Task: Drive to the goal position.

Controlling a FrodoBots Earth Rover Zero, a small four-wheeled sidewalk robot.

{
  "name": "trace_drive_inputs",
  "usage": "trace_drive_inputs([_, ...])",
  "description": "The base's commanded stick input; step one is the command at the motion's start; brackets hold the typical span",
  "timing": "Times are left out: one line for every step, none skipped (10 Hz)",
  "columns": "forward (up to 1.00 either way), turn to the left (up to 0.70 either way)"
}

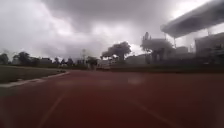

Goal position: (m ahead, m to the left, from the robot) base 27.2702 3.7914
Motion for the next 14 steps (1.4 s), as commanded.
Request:
trace_drive_inputs([0.50,-0.31])
trace_drive_inputs([0.50,-0.35])
trace_drive_inputs([0.50,-0.50])
trace_drive_inputs([0.50,-0.50])
trace_drive_inputs([0.50,-0.50])
trace_drive_inputs([0.50,-0.50])
trace_drive_inputs([0.50,-0.50])
trace_drive_inputs([0.50,-0.50])
trace_drive_inputs([0.50,-0.50])
trace_drive_inputs([0.50,-0.50])
trace_drive_inputs([0.50,-0.43])
trace_drive_inputs([0.50,-0.32])
trace_drive_inputs([0.50,-0.12])
trace_drive_inputs([0.50,0.00])
